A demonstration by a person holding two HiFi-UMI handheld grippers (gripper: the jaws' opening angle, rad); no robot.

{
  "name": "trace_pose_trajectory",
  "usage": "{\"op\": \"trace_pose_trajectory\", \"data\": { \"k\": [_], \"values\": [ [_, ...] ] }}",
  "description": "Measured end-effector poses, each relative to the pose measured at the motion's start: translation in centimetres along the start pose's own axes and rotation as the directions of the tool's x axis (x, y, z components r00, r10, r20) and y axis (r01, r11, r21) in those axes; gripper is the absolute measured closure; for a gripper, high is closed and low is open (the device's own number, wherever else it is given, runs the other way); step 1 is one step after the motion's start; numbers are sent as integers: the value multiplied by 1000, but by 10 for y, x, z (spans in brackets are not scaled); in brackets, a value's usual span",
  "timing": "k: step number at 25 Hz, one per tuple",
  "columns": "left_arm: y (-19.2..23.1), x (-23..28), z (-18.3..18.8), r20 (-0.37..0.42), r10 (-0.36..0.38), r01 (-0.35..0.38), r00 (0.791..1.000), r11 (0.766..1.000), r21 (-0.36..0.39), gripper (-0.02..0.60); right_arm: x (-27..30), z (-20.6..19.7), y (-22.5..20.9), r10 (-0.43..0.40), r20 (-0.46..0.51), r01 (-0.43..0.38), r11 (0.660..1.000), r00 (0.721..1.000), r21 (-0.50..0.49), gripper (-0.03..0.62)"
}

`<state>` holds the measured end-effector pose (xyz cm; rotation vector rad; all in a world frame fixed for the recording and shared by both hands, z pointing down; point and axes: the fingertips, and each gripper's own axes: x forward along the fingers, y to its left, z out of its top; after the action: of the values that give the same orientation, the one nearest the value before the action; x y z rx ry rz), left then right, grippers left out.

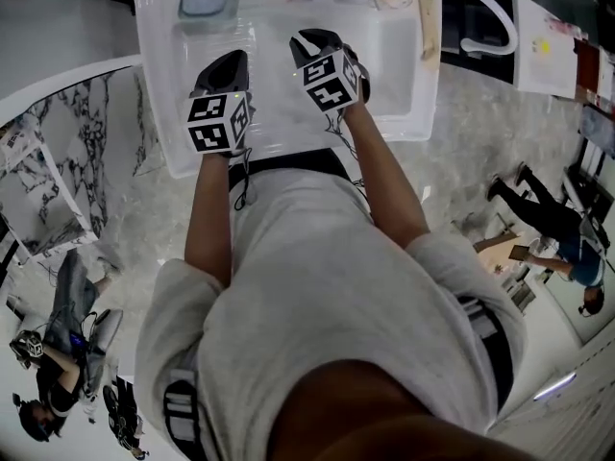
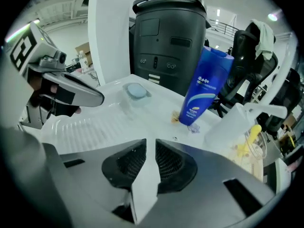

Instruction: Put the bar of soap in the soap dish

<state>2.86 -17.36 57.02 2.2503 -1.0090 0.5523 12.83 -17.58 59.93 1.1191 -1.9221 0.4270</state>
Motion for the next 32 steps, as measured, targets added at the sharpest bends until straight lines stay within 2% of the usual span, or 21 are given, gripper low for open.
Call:
{"op": "trace_pose_trajectory", "data": {
  "k": [10, 17, 22, 27, 32],
  "values": [
    [-62, 12, -22, -38, -36, 38, 999, 997, 63, 563, -43, -65, -18, -42, -4, 42, 997, 999, 69, 583],
    [-103, 0, -30, -30, -18, 21, 999, 995, 99, 563, -77, -86, -16, -19, 48, 15, 996, 999, 90, 594],
    [-120, -15, -24, -4, 8, -7, 1000, 992, 122, 563, -102, -84, -9, -15, 120, 4, 996, 993, 93, 594],
    [-129, -32, -19, 17, 24, -27, 1000, 989, 149, 563, -118, -74, -2, -8, 213, -30, 984, 977, 176, 594],
    [-133, -45, -10, 39, 22, -28, 999, 985, 168, 563, -137, -61, -4, -67, 276, -4, 968, 959, 252, 594]
  ]
}}
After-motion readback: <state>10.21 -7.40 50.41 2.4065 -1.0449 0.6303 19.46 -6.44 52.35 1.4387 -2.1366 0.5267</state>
